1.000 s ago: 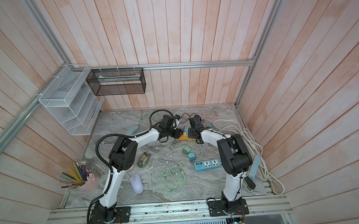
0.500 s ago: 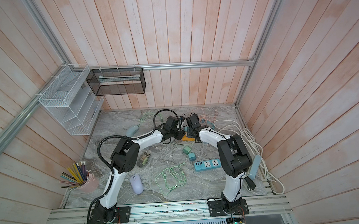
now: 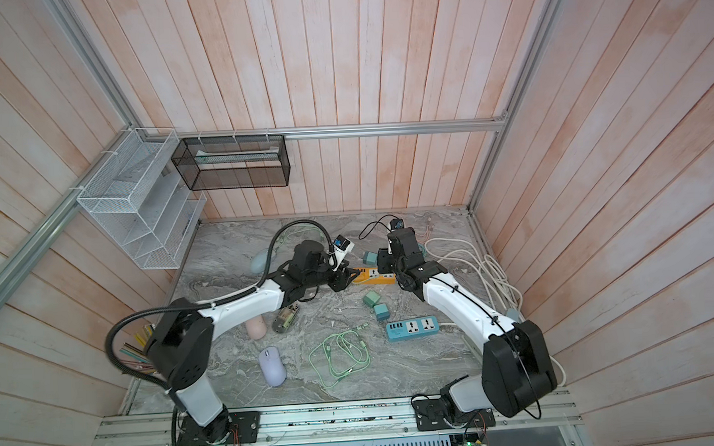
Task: Unplug the wireless mouse
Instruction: Remove the plug from the socket, then remove the power cord from the plug.
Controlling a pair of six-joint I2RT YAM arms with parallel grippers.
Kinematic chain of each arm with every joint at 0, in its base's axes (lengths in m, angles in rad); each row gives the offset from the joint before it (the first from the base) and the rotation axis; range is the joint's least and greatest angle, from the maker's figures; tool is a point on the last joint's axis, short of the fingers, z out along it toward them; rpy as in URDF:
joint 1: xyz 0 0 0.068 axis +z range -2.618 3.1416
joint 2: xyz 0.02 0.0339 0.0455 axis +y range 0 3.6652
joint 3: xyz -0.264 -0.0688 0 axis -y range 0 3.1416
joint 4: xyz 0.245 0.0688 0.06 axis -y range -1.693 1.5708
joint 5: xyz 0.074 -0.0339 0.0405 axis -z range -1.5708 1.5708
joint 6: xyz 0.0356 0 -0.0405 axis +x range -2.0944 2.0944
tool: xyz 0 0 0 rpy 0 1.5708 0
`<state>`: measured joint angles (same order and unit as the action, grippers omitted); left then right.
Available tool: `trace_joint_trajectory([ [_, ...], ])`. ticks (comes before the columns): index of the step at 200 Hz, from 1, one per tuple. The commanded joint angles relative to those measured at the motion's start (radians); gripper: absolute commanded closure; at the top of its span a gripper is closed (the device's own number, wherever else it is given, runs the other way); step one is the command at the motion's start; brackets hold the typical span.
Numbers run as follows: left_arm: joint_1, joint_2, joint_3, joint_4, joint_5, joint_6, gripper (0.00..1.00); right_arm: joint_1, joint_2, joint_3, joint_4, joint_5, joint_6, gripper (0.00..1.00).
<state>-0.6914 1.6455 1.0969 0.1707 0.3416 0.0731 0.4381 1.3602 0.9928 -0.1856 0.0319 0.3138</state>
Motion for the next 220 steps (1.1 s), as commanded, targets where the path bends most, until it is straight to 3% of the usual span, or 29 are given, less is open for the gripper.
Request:
trace_joint_trajectory([
  [1, -0.015, -0.140, -0.175, 0.262, 0.154, 0.147, 0.45, 0.012, -0.059, -0.064, 0.027, -0.310, -0.012, 0.84],
  [17, -0.029, -0.219, -0.266, 0.246, 0.150, 0.245, 0.45, 0.030, -0.101, -0.100, 0.051, -0.424, 0.014, 0.84],
  [41, -0.079, -0.284, -0.338, 0.198, 0.009, 0.326, 0.43, 0.082, -0.144, -0.126, 0.068, -0.488, 0.040, 0.84],
  [99, -0.147, -0.274, -0.299, 0.092, -0.140, 0.344, 0.40, 0.146, -0.159, -0.140, 0.115, -0.618, 0.083, 0.84],
  [152, -0.157, -0.266, -0.279, 0.092, -0.180, 0.333, 0.40, 0.154, -0.151, -0.144, 0.118, -0.655, 0.096, 0.84],
  [191, -0.157, -0.284, -0.258, 0.071, -0.161, 0.323, 0.49, 0.154, -0.141, -0.151, 0.107, -0.640, 0.090, 0.84],
  [208, -0.157, -0.292, -0.258, 0.072, -0.146, 0.324, 0.63, 0.155, -0.140, -0.151, 0.106, -0.640, 0.090, 0.82],
  [220, -0.156, -0.293, -0.261, 0.069, -0.140, 0.327, 0.80, 0.154, -0.144, -0.147, 0.101, -0.636, 0.086, 0.72],
])
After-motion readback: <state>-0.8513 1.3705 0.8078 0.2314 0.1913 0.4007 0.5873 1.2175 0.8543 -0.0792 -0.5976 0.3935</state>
